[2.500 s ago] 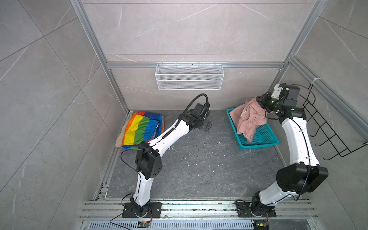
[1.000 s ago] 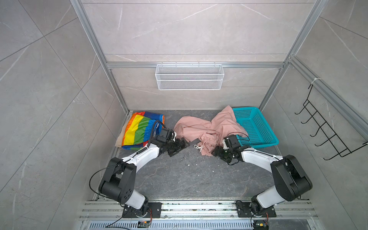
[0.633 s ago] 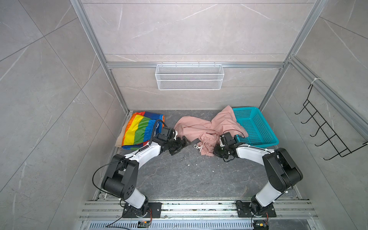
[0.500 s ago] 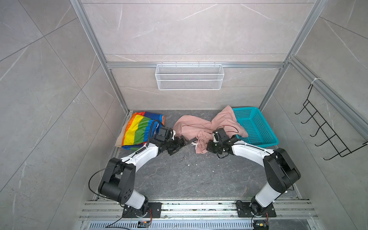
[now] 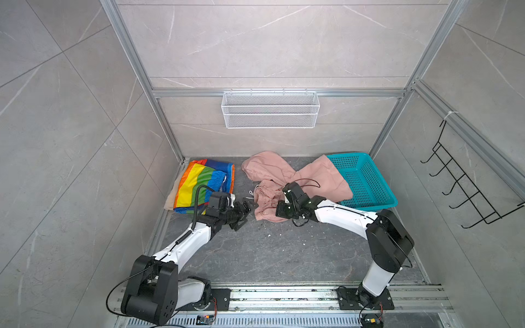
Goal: Fold and stack the shorts
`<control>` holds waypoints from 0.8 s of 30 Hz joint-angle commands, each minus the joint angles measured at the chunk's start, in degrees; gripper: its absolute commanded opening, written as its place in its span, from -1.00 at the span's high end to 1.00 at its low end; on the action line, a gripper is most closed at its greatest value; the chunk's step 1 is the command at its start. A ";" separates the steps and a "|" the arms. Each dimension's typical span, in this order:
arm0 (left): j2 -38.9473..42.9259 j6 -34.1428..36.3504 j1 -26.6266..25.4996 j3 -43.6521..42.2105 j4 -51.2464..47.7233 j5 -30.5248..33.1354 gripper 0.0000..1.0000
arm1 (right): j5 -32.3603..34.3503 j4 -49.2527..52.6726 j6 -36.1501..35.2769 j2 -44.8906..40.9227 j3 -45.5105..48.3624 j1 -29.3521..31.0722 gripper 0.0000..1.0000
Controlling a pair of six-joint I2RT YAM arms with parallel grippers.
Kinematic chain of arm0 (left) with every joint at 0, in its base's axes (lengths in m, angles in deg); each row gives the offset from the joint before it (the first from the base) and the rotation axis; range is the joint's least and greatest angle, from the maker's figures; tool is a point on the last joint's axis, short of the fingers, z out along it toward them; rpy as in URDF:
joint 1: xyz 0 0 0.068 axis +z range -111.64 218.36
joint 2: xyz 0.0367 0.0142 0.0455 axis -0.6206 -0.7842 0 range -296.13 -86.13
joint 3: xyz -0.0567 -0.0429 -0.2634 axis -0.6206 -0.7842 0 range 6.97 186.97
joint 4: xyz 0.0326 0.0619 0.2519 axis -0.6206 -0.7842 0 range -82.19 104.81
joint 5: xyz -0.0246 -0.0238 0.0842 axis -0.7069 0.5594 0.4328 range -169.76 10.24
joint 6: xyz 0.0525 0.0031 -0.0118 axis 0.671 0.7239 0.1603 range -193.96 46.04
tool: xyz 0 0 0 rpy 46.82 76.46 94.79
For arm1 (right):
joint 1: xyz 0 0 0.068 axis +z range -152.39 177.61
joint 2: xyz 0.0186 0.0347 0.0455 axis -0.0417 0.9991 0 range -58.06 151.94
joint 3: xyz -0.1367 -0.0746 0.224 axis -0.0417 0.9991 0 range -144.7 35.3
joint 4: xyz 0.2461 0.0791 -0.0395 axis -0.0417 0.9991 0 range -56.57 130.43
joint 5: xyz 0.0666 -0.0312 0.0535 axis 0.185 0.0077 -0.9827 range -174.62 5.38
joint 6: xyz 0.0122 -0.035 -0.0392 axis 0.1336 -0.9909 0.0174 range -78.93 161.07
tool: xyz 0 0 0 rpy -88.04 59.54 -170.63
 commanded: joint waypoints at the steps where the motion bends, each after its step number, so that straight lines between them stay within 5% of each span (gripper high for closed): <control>1: -1.15 -4.46 -1.66 -0.29 5.41 -1.80 -0.99 | 0.08 -0.75 1.57 -1.39 4.33 -0.04 0.80; 9: -7.32 -12.80 -8.41 -3.74 13.96 1.13 -0.98 | -0.23 -1.61 2.06 -8.40 11.46 -0.05 -0.07; 19: -16.33 -17.27 -9.05 -6.09 25.00 6.75 -0.72 | 3.36 6.36 -0.64 -24.62 17.54 -6.39 -0.97; 24: -21.66 -17.20 -9.48 -3.61 28.38 8.12 -0.29 | 1.79 12.11 -4.85 -32.84 19.60 -17.59 -0.99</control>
